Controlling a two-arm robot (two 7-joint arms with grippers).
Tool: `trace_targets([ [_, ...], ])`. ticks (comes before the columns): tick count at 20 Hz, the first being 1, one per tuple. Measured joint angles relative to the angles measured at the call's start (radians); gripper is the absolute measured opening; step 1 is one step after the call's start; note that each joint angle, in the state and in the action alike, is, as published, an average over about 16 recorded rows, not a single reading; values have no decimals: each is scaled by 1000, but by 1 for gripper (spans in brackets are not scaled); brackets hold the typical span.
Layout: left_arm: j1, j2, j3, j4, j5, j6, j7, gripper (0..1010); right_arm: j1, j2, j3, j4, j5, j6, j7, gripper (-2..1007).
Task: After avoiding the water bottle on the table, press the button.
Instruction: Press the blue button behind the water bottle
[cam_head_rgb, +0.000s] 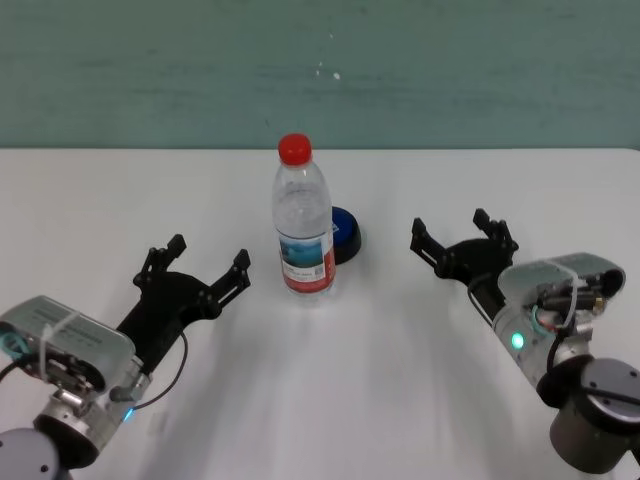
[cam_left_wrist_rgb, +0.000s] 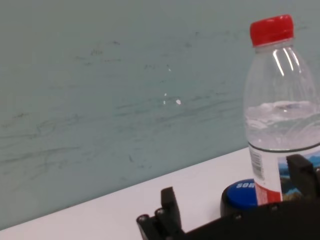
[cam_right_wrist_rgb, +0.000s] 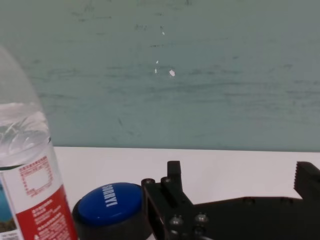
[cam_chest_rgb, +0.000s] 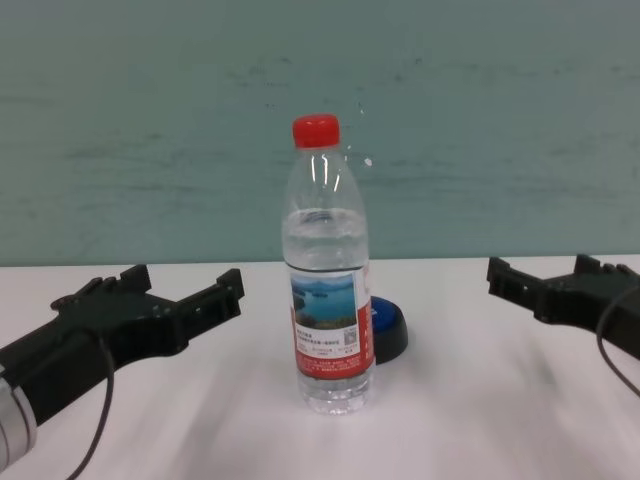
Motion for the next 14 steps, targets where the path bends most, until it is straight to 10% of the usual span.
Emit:
trace_targets([
  [14,0,0,0,0,0,0,0,1010,81,21,-7,59,11,26,17,1004],
])
